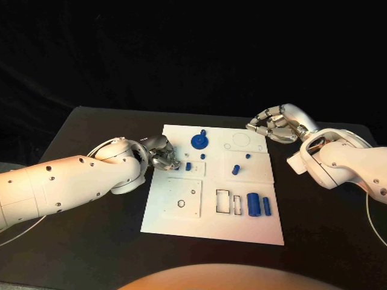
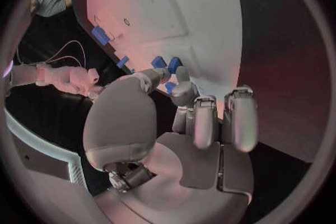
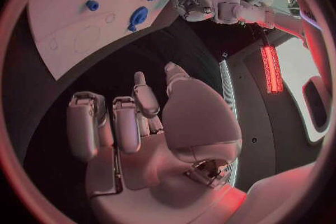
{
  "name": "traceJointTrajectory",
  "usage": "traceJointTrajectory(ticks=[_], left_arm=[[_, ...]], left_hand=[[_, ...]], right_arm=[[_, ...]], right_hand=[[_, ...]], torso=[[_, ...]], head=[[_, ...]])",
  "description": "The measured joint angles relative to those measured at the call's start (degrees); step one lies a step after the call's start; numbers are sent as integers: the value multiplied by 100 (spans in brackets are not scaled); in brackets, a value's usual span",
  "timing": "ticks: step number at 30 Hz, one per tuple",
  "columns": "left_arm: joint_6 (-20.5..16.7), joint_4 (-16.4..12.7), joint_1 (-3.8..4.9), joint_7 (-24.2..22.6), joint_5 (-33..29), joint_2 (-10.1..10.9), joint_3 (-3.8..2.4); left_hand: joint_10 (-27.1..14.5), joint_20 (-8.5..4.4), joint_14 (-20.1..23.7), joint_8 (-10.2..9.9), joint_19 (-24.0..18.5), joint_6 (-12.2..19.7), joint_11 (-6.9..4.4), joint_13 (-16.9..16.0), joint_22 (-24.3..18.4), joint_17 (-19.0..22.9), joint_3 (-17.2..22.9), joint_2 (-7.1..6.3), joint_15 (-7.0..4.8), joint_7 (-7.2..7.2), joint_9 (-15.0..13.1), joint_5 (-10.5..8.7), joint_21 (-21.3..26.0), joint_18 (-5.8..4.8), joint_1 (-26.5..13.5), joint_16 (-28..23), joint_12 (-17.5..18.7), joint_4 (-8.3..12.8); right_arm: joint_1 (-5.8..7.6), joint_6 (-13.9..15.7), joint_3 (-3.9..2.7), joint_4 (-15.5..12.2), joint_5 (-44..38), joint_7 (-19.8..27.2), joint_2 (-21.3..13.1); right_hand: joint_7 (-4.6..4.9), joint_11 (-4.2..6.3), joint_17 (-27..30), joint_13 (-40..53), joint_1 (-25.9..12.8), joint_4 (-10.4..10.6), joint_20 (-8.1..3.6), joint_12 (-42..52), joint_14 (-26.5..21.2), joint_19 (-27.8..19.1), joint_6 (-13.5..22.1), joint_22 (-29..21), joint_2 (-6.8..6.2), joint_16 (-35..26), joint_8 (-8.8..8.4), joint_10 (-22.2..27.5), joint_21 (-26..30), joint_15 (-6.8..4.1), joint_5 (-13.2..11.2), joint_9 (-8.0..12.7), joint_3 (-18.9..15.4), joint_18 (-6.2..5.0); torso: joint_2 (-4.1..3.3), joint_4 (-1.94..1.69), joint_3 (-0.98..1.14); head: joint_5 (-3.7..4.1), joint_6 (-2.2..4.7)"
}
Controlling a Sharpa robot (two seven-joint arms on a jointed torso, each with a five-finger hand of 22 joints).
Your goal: Assemble the parts on the task board
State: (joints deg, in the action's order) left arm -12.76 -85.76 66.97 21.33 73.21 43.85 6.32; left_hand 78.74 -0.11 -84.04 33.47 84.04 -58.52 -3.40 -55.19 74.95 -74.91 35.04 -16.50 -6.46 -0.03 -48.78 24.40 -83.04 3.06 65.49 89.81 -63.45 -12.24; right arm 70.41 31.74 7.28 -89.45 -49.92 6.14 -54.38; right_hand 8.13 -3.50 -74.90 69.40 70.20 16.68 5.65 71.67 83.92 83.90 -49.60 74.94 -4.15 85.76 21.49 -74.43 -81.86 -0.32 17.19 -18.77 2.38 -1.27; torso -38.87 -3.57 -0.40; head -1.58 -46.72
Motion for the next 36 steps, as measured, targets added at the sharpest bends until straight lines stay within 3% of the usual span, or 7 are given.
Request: traceJointTrajectory(ticks=[6,9,14,29,31,36], left_arm=[[-4,25,-7,18,-7,-7,8],[-6,39,-13,34,-17,-7,14],[-12,58,-15,64,-42,-6,16],[-40,67,-17,109,-110,5,13],[-56,67,-17,109,-130,7,12],[-112,65,-17,91,-207,17,0]], left_hand=[[0,0,0,-22,0,-53,0,0,0,0,-359,35,0,12,-4,2,0,0,-98,0,0,-311],[0,0,0,-77,0,-79,0,1,-1,0,-730,152,0,22,-3,2,0,0,-273,0,0,-443],[0,0,0,-101,0,-79,0,5,-1,0,-1096,295,0,22,11,22,0,0,-511,0,0,-467],[0,1,0,-167,0,-100,1,5,-1,0,-1578,445,1,43,23,47,0,1,-776,0,1,-475],[0,1,0,-167,0,-105,1,5,-2,0,-1713,542,1,38,23,47,0,1,-873,0,1,-473],[0,1,0,-167,0,-120,1,19,-2,0,-1940,583,1,23,22,47,0,1,-991,0,1,-476]], right_arm=[[0,5,0,0,0,2,0],[0,8,0,0,0,2,0],[0,12,0,3,0,3,-1],[0,18,0,18,-1,6,0],[0,18,0,22,0,6,1],[0,19,0,36,0,6,6]], right_hand=[[0,0,0,-7,0,0,0,0,0,0,0,1,0,-22,0,0,0,0,0,2,0,0],[0,0,0,-14,0,10,0,0,0,0,0,1,0,-22,0,0,0,0,0,2,-10,0],[0,0,0,-14,-1,15,0,0,0,0,0,0,1,-22,0,0,0,0,0,2,-19,0],[0,0,0,-14,-30,16,0,0,0,0,0,-1,30,-22,0,0,22,0,0,1,-48,0],[0,0,0,-14,-30,16,0,0,0,0,0,-1,30,-22,0,0,22,0,0,1,-48,0],[0,0,-5,-14,-30,16,0,0,0,0,0,-1,30,-22,0,0,22,0,0,1,-48,0]], torso=[[0,-2,0],[1,-3,0],[2,-3,-1],[3,-3,-3],[2,-3,-4],[2,-4,-3]], head=[[1,12],[3,24],[7,34],[12,44],[13,45],[14,55]])
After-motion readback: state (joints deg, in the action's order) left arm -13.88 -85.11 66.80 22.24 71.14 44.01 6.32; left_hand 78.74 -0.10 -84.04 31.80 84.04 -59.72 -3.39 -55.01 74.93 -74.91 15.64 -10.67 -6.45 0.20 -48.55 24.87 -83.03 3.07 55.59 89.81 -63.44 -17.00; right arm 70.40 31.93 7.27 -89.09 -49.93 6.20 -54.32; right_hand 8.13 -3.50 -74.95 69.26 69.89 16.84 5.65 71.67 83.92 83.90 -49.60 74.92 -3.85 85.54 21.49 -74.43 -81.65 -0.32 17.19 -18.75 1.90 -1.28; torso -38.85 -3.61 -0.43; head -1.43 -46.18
